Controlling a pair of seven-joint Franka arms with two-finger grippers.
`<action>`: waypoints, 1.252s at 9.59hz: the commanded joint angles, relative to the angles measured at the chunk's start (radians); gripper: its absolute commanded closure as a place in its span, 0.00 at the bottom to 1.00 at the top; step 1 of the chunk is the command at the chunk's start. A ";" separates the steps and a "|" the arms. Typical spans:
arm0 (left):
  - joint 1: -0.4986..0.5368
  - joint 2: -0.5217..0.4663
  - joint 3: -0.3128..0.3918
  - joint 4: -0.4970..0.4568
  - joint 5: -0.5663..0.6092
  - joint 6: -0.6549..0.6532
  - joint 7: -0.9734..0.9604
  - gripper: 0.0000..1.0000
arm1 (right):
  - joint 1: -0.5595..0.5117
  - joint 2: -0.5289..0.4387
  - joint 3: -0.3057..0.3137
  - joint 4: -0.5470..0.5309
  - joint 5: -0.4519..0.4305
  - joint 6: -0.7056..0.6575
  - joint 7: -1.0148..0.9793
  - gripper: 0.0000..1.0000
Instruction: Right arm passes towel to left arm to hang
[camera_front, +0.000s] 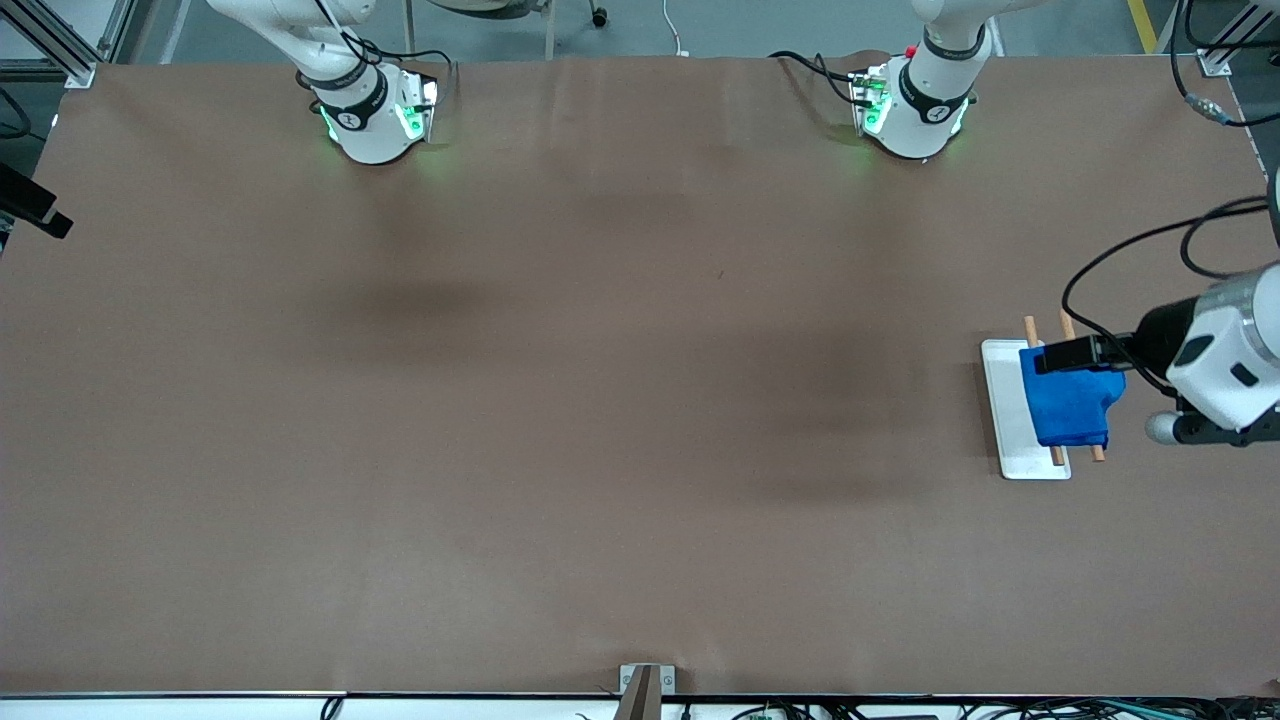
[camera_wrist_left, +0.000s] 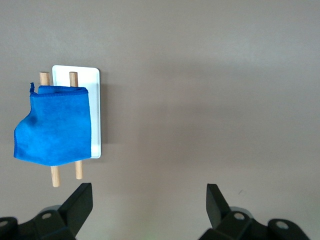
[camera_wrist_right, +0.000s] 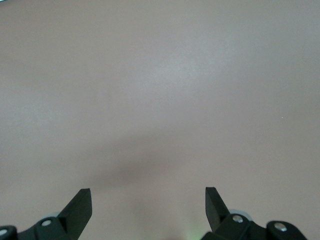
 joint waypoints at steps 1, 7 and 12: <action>-0.010 -0.062 -0.024 -0.046 0.024 0.012 -0.006 0.00 | -0.008 -0.007 0.005 -0.005 0.003 -0.002 -0.007 0.00; -0.280 -0.370 0.279 -0.271 0.024 0.015 0.104 0.00 | 0.011 0.099 -0.029 0.134 0.023 -0.030 -0.002 0.00; -0.270 -0.504 0.289 -0.411 0.024 0.044 0.104 0.00 | 0.037 0.149 -0.058 0.202 0.037 -0.070 -0.001 0.00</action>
